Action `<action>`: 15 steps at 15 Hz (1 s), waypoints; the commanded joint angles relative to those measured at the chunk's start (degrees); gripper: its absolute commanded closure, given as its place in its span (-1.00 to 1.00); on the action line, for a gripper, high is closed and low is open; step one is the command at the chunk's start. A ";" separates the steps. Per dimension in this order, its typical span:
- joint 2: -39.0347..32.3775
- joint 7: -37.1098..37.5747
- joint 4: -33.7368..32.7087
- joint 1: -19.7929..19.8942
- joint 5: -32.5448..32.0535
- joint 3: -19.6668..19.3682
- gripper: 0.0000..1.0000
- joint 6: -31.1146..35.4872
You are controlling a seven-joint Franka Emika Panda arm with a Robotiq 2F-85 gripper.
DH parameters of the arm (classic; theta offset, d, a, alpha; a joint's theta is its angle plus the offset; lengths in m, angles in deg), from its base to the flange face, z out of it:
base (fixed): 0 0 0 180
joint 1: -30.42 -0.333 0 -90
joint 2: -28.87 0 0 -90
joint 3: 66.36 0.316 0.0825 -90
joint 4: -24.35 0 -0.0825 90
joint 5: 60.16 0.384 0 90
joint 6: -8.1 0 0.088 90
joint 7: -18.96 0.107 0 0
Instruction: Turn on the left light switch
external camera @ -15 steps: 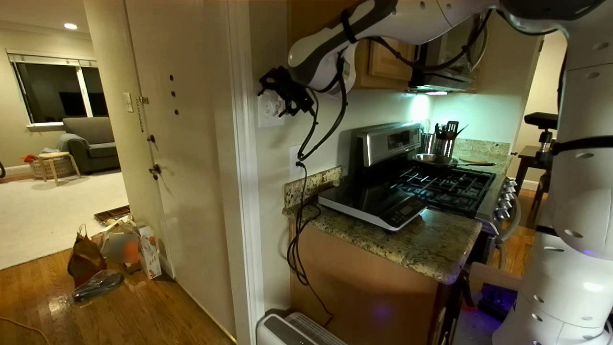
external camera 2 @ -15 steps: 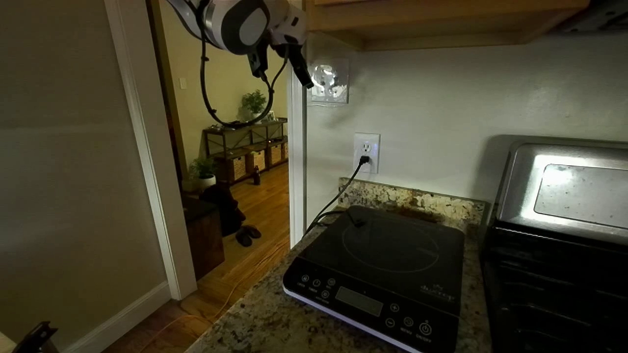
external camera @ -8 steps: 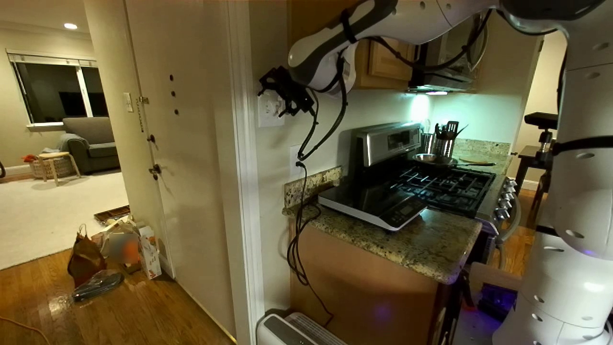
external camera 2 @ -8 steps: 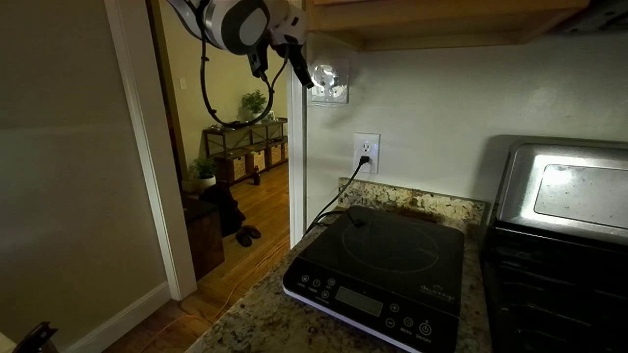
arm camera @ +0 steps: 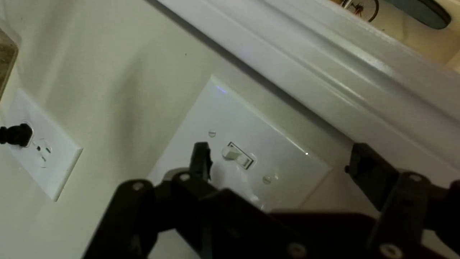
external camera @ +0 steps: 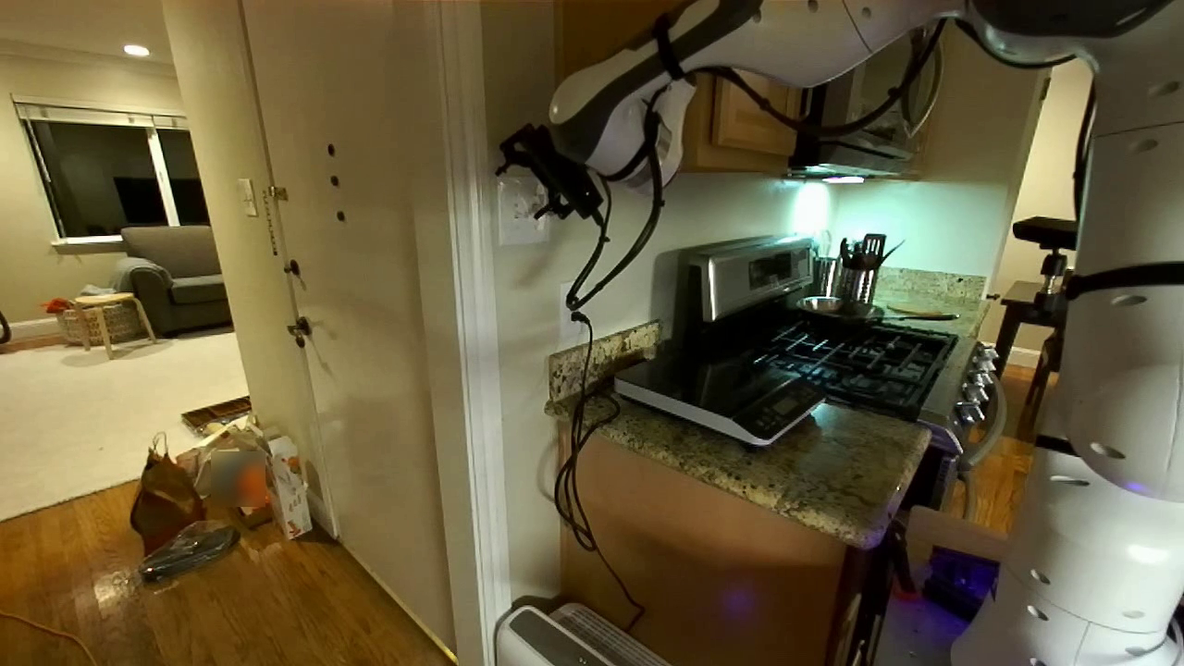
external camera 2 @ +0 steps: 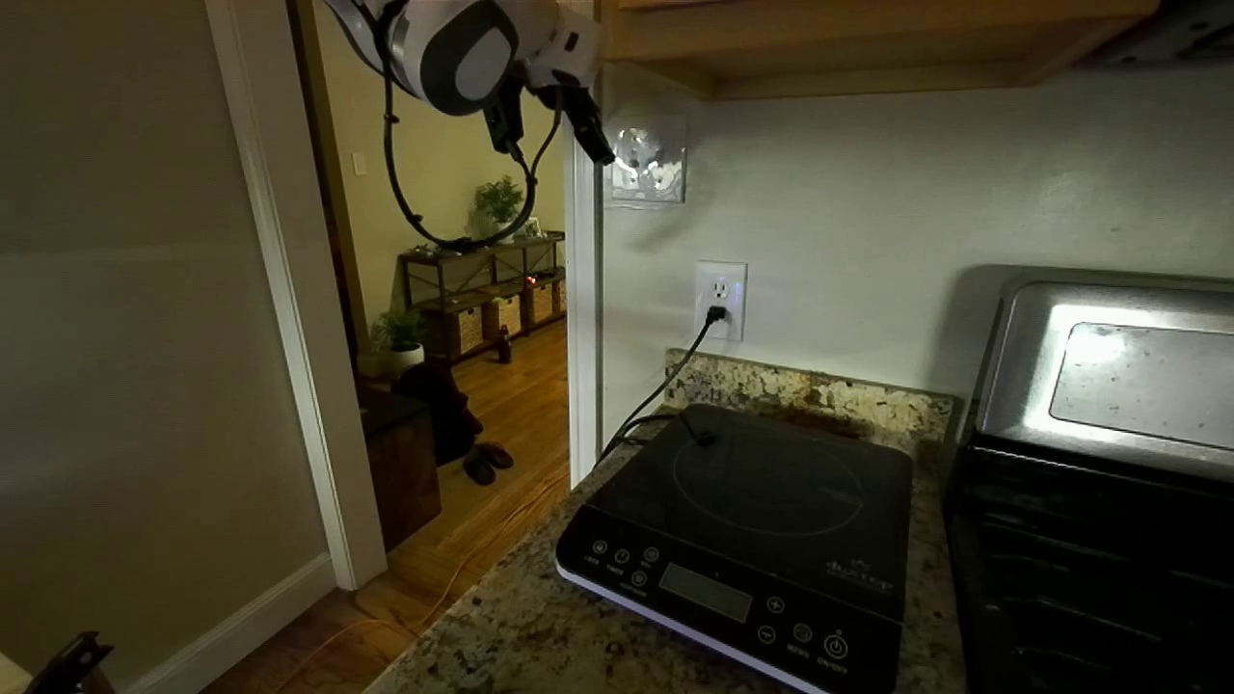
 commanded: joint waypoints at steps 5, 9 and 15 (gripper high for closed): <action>-1.14 -6.51 1.13 3.75 6.11 4.82 -1.00 5.61; -3.62 -7.07 -0.91 7.01 5.73 8.35 -1.00 8.54; -8.18 -6.63 -4.67 13.88 3.90 16.18 -1.00 9.98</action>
